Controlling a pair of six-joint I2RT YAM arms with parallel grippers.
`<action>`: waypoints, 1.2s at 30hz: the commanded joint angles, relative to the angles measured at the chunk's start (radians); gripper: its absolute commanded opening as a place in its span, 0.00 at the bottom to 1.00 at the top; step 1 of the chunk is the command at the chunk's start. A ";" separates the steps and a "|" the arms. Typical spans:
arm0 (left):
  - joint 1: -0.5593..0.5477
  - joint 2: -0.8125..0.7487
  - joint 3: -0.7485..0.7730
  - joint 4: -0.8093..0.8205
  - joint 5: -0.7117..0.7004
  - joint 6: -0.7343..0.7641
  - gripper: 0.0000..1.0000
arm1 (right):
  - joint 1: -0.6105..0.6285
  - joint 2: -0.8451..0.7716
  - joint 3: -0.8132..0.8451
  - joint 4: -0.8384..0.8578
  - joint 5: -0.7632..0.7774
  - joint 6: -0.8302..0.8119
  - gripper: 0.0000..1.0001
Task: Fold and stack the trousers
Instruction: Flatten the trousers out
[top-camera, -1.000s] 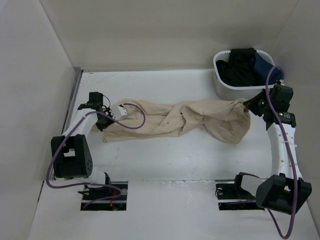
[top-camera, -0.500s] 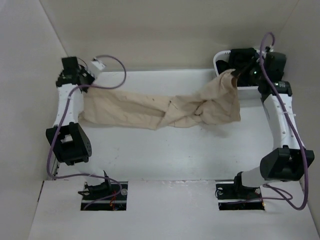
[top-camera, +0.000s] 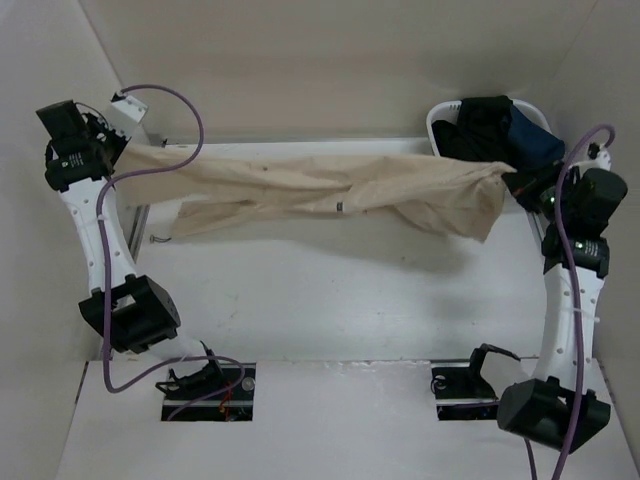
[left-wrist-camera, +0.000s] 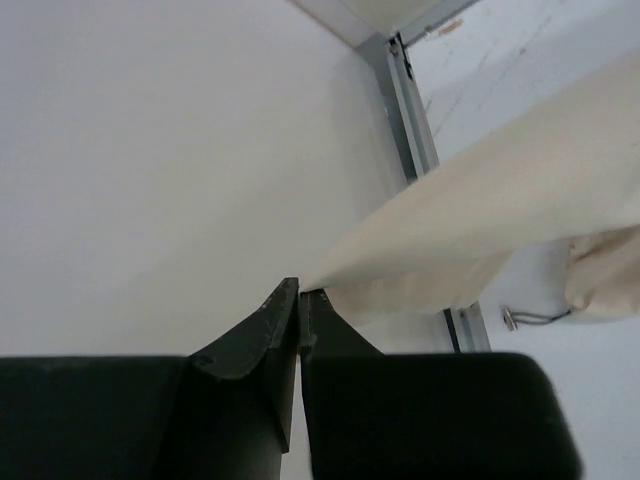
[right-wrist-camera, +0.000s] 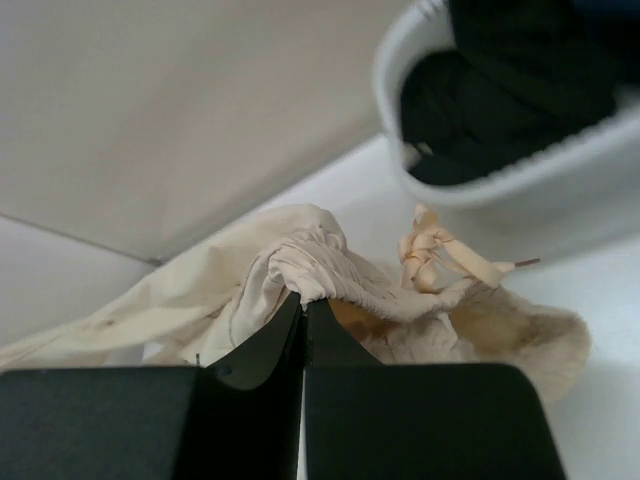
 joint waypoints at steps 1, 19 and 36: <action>0.059 -0.035 -0.094 -0.083 -0.011 0.092 0.00 | -0.044 -0.052 -0.176 0.012 0.085 -0.017 0.00; -0.008 0.246 -0.146 -0.149 -0.166 0.162 0.09 | -0.069 -0.098 -0.410 -0.063 0.308 -0.115 0.00; -0.007 -0.223 -0.890 -0.057 -0.258 0.625 0.61 | -0.064 -0.041 -0.433 0.007 0.199 -0.043 0.01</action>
